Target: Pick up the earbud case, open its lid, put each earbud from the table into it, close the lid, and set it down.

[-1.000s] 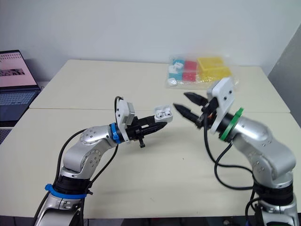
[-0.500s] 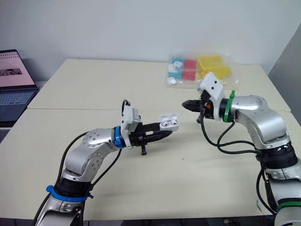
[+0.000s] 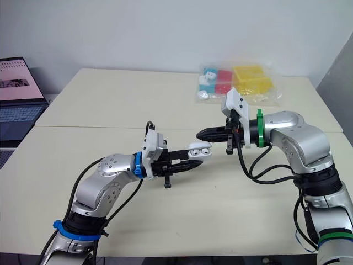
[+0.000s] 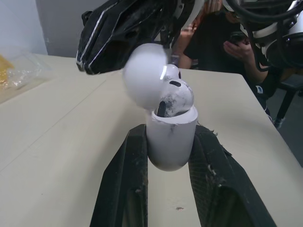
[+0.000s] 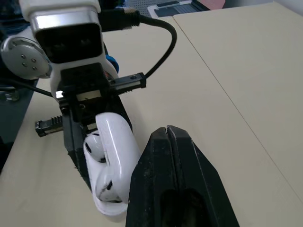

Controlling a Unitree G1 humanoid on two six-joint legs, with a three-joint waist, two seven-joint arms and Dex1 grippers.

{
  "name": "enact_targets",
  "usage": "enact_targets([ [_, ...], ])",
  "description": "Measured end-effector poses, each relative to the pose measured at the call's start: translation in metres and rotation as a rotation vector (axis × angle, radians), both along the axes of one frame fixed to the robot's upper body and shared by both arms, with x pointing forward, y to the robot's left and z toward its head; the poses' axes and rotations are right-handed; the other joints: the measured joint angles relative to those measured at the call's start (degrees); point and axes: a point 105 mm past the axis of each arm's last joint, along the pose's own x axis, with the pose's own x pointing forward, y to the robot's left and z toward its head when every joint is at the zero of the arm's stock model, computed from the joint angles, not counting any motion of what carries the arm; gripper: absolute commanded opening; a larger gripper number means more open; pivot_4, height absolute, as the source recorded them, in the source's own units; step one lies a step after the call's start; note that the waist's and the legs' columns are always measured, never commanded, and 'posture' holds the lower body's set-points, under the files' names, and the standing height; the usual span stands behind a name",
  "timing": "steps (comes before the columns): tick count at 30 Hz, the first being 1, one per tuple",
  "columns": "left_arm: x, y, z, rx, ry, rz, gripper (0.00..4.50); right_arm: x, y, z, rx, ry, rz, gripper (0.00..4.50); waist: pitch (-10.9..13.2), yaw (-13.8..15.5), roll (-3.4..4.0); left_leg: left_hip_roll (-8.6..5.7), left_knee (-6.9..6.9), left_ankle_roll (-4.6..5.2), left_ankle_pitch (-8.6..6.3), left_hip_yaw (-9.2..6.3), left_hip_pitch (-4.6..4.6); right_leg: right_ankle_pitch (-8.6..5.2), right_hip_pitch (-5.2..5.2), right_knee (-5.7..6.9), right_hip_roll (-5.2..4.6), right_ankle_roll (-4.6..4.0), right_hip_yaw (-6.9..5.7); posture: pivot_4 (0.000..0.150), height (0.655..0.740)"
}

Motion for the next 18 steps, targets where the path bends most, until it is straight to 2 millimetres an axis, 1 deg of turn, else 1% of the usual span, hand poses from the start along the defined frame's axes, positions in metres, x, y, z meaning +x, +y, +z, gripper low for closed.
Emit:
enact_targets([
  [2,0.0,0.001,-0.001,0.003,0.001,0.0,0.8,-0.007,0.002,0.0,-0.001,0.017,0.036,0.0,0.0,0.0,0.0,0.0,0.0,0.0,0.0,0.0,0.0,0.0,0.0,0.0,0.0,0.0,0.0,0.15,0.74],
  [6,0.0,0.001,-0.002,0.006,0.003,0.003,0.8,-0.014,0.003,-0.002,-0.01,0.036,0.061,0.0,0.0,0.0,0.0,0.0,0.01,0.0,0.0,-0.01,0.01,0.0,0.0,0.0,0.0,0.0,-0.01,0.15,0.74],
  [11,0.0,0.002,-0.004,0.014,0.009,0.009,0.8,-0.017,0.002,-0.008,-0.023,0.042,0.059,0.0,0.0,0.0,0.0,-0.01,0.01,0.0,0.0,0.01,0.01,0.0,0.0,0.01,0.0,0.0,0.01,0.15,0.74],
  [14,0.0,0.003,-0.005,0.016,0.009,0.011,0.8,-0.017,0.001,-0.009,-0.031,0.033,0.056,0.0,0.0,0.0,0.0,0.0,0.01,0.0,0.0,-0.01,0.01,0.0,0.01,0.01,0.0,0.0,-0.01,0.15,0.74],
  [18,0.002,0.003,-0.008,0.026,0.015,0.02,0.8,-0.018,-0.003,-0.014,-0.052,0.054,0.039,0.0,0.0,0.0,0.0,-0.01,0.02,0.0,0.0,0.0,0.01,0.0,0.01,0.01,0.0,0.0,0.0,0.15,0.74],
])
